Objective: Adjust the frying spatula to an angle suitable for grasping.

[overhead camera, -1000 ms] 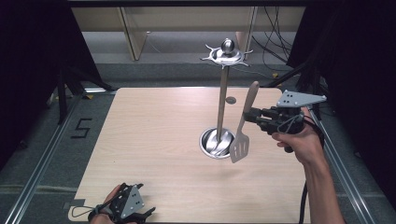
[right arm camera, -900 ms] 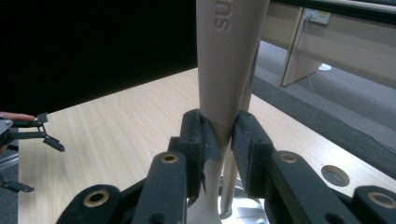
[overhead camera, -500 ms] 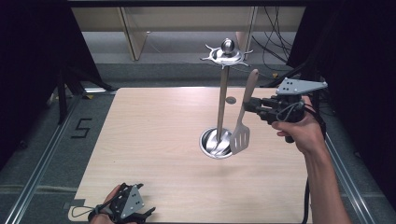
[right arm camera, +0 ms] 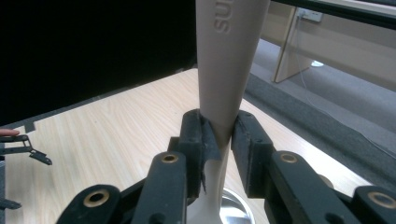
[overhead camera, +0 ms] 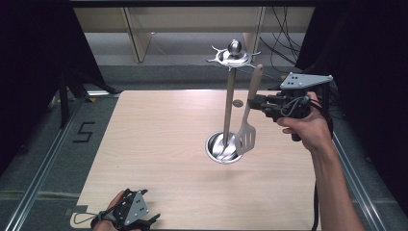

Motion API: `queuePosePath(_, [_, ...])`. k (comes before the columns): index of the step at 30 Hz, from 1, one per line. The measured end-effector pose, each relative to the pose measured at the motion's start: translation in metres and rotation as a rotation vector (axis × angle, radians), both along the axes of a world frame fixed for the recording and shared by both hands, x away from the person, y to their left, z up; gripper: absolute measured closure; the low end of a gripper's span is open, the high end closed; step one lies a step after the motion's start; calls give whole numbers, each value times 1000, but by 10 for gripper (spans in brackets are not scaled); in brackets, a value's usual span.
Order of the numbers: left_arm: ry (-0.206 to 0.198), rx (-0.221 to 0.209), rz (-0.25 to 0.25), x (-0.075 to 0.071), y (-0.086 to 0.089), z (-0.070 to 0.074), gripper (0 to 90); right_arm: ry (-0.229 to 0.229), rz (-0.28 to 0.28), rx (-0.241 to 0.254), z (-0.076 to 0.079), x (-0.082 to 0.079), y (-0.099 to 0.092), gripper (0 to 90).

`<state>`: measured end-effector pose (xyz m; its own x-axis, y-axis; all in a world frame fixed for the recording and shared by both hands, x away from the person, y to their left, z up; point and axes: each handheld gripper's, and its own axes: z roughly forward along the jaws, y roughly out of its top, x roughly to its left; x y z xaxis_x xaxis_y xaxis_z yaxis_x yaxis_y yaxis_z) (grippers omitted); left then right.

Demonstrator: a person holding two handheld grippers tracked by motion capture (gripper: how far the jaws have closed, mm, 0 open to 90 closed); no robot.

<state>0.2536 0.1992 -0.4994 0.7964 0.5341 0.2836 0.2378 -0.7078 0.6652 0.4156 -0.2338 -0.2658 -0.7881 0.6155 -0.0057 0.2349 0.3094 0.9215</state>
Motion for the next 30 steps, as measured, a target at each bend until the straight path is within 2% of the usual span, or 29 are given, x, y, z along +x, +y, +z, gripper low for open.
queuePosePath(1, [-3,0,3,0,0,0,156,-8,-2,-10,0,1,0,750])
queuePosePath(2, [-3,0,2,0,0,0,156,12,18,-18,1,2,0,750])
queuePosePath(3, [-3,0,3,0,0,0,156,11,15,-21,1,2,0,750])
queuePosePath(6, [-3,1,1,0,0,0,157,19,18,-18,0,5,0,750])
queuePosePath(8, [-1,-4,1,0,0,0,157,24,1,-3,-1,5,1,750])
queuePosePath(10, [0,0,-1,0,0,0,156,26,22,-13,-1,7,1,750])
queuePosePath(12, [-3,0,1,0,0,0,156,39,18,-23,0,8,2,750])
queuePosePath(13, [-3,0,1,0,0,0,157,25,24,-26,0,9,2,749])
queuePosePath(15, [-3,0,2,0,0,0,156,43,26,-12,0,10,4,749])
queuePosePath(19, [0,1,-1,0,0,0,156,21,22,-15,-1,14,6,749])
queuePosePath(20, [-1,1,-1,0,0,0,157,46,20,-6,-1,13,8,749])
queuePosePath(21, [4,3,-5,0,0,0,157,39,38,-27,0,15,6,749])
queuePosePath(24, [5,-3,-2,0,0,0,156,38,41,-19,0,16,7,748])
queuePosePath(25, [5,-3,-4,0,0,0,156,67,42,-9,0,15,9,748])
queuePosePath(30, [9,3,-6,0,0,0,157,55,34,-14,0,17,9,747])
